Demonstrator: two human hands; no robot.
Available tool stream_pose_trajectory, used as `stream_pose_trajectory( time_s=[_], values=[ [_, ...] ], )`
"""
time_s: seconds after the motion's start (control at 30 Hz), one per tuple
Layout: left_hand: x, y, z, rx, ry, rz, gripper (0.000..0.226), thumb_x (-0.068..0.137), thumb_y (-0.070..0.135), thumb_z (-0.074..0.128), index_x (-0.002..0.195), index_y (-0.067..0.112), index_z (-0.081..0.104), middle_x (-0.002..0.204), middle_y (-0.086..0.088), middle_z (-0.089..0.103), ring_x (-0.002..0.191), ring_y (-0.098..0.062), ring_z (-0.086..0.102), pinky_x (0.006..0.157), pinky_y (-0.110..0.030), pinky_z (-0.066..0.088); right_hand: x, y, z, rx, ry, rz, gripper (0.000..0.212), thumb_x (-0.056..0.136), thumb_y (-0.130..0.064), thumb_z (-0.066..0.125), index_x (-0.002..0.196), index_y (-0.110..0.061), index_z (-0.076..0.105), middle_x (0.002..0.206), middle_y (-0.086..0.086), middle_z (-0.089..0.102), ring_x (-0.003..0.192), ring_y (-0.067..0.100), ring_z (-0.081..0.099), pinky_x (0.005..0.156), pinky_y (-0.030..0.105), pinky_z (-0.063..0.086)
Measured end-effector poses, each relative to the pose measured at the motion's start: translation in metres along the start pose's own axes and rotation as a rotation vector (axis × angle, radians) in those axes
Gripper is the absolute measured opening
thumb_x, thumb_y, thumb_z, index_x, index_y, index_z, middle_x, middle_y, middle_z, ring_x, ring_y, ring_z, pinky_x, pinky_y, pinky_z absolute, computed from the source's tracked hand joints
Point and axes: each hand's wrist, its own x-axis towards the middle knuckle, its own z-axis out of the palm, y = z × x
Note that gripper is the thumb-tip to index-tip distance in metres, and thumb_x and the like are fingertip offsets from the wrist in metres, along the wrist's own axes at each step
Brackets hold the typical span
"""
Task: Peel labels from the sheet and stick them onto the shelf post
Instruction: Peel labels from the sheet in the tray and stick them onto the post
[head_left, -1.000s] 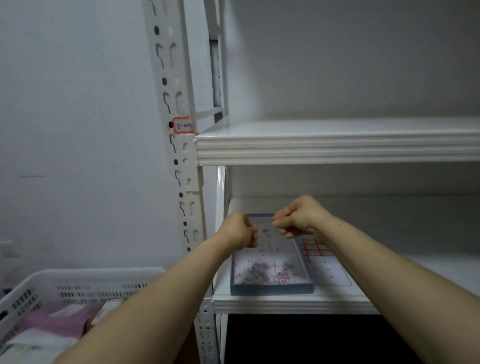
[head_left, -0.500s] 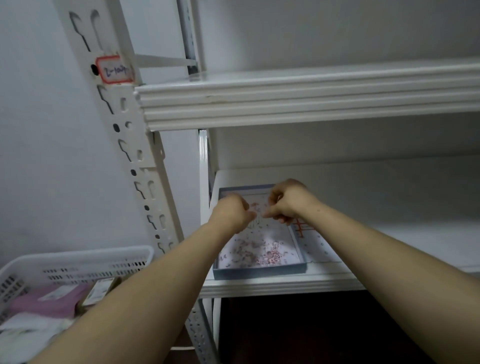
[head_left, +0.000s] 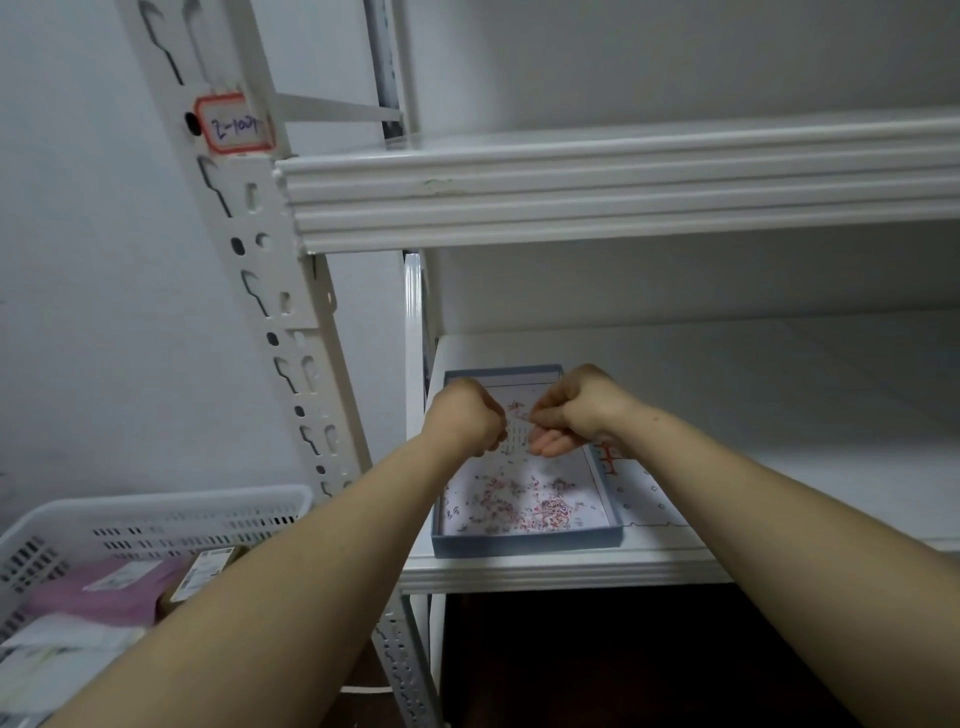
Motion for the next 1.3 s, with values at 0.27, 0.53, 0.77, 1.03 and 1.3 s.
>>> stream_pose_trajectory(
  time_s=[0.27, 0.53, 0.77, 1.03, 1.3],
  values=[
    [-0.005, -0.001, -0.004, -0.019, 0.001, 0.060, 0.028, 0.088, 0.030, 0.064, 0.079, 0.004, 0.072, 0.079, -0.008, 0.073, 0.072, -0.019, 0.069, 0.068, -0.029, 0.056, 0.003, -0.004, 0.003, -0.340, 0.125, -0.121, 0.020, 0.082, -0.033, 0.071, 0.089, -0.014, 0.073, 0.076, 0.002, 0.074, 0.076, 0.016, 0.070, 0.080, 0.033, 0.056],
    [-0.010, -0.004, -0.010, 0.042, 0.047, 0.116, 0.019, 0.089, 0.017, 0.063, 0.100, 0.003, 0.070, 0.084, -0.010, 0.073, 0.072, -0.021, 0.069, 0.072, -0.031, 0.057, -0.004, -0.010, 0.006, -0.517, 0.168, -0.153, 0.018, 0.087, -0.035, 0.064, 0.090, -0.020, 0.074, 0.085, -0.001, 0.075, 0.075, 0.011, 0.070, 0.081, 0.031, 0.056],
    [-0.021, 0.000, -0.018, 0.082, 0.112, 0.178, 0.024, 0.091, 0.014, 0.060, 0.113, 0.010, 0.069, 0.101, -0.008, 0.071, 0.085, -0.020, 0.069, 0.082, -0.031, 0.055, -0.016, -0.019, 0.010, -0.619, 0.237, -0.206, 0.023, 0.090, -0.037, 0.059, 0.090, -0.020, 0.075, 0.082, -0.001, 0.075, 0.075, 0.013, 0.069, 0.077, 0.030, 0.056],
    [-0.062, 0.017, -0.048, 0.146, 0.303, 0.419, 0.037, 0.092, 0.026, 0.054, 0.128, 0.017, 0.058, 0.119, -0.001, 0.066, 0.112, -0.018, 0.057, 0.093, -0.032, 0.047, -0.046, -0.041, 0.010, -0.662, 0.234, -0.298, 0.029, 0.096, -0.036, 0.049, 0.087, -0.019, 0.070, 0.077, -0.002, 0.070, 0.064, 0.013, 0.065, 0.067, 0.031, 0.052],
    [-0.102, 0.026, -0.109, -0.024, 1.071, 0.728, 0.067, 0.075, 0.023, 0.054, 0.137, 0.002, 0.038, 0.131, -0.019, 0.040, 0.119, -0.025, 0.031, 0.106, -0.023, 0.018, -0.101, -0.110, 0.023, -0.351, 0.428, -0.722, 0.044, 0.097, -0.045, 0.040, 0.067, -0.021, 0.062, 0.044, -0.015, 0.058, 0.040, 0.002, 0.054, 0.057, 0.029, 0.050]
  ],
)
